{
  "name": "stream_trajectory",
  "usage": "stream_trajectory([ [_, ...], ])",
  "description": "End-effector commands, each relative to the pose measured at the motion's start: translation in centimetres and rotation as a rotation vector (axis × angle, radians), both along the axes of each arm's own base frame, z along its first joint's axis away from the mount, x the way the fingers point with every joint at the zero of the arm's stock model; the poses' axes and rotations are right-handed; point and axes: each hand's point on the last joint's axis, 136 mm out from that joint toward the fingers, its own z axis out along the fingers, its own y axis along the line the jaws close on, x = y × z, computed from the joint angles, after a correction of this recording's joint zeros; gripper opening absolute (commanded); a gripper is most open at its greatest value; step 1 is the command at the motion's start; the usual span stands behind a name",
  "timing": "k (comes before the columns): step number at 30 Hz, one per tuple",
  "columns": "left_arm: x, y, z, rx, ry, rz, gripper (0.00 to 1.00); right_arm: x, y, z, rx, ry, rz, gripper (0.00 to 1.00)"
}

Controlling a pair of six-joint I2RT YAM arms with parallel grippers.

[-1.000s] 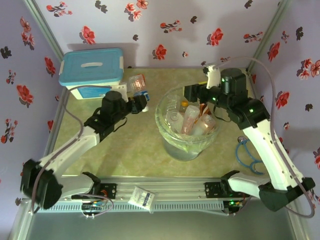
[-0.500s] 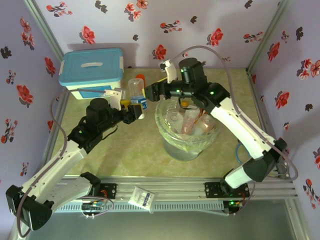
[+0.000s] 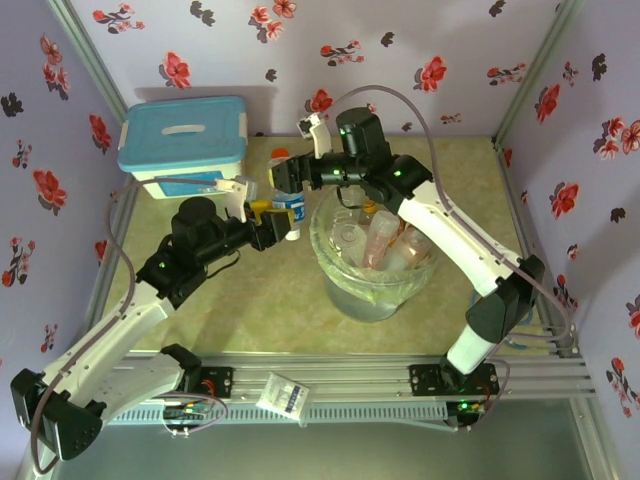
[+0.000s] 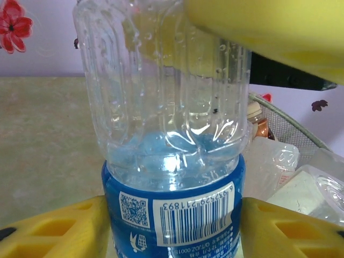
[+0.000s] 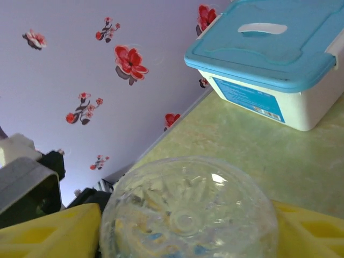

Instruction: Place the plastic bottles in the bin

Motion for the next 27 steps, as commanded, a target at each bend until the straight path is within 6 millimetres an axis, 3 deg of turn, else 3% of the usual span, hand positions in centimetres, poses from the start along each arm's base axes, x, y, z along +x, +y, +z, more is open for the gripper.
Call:
stream_trajectory([
  [1, -0.7, -0.2, 2.5, -0.064, -0.052, -0.024, 0.6, -0.6, 0.4, 2.2, 0.054, -0.027, 0.032, 0.66],
  [4, -0.7, -0.2, 2.7, -0.078, -0.054, -0.023, 0.61, -0.7, 0.1, 2.7, 0.061, -0.041, 0.029, 0.58],
  [7, -0.7, -0.2, 2.9, -0.092, -0.058, -0.022, 0.64, -0.7, 0.0, 3.1, 0.066, -0.06, 0.023, 0.56],
  [9, -0.9, -0.1, 3.0, -0.096, -0.072, -0.023, 0.72, -0.7, -0.2, 3.7, 0.07, -0.079, 0.019, 0.54],
  [11, -1.4, 0.3, 3.3, -0.113, -0.094, -0.023, 0.94, -0.7, -0.7, 4.6, 0.073, -0.114, 0.002, 0.54],
  [12, -1.7, 0.5, 3.6, -0.125, -0.109, -0.023, 0.99, -0.7, -1.0, 5.1, 0.075, -0.136, -0.009, 0.54],
  [15, -2.5, 1.2, 4.2, -0.141, -0.138, -0.021, 1.0, -0.4, -2.5, 7.5, 0.087, -0.225, -0.062, 0.53],
  [22, -2.0, 1.3, 3.8, -0.127, -0.109, 0.003, 1.0, 0.5, -9.7, 14.6, 0.159, -0.417, -0.269, 0.5],
  [27, -0.5, 0.0, 2.6, -0.117, -0.058, 0.0, 1.0, 1.4, -16.6, 16.0, 0.148, -0.461, -0.474, 0.45],
])
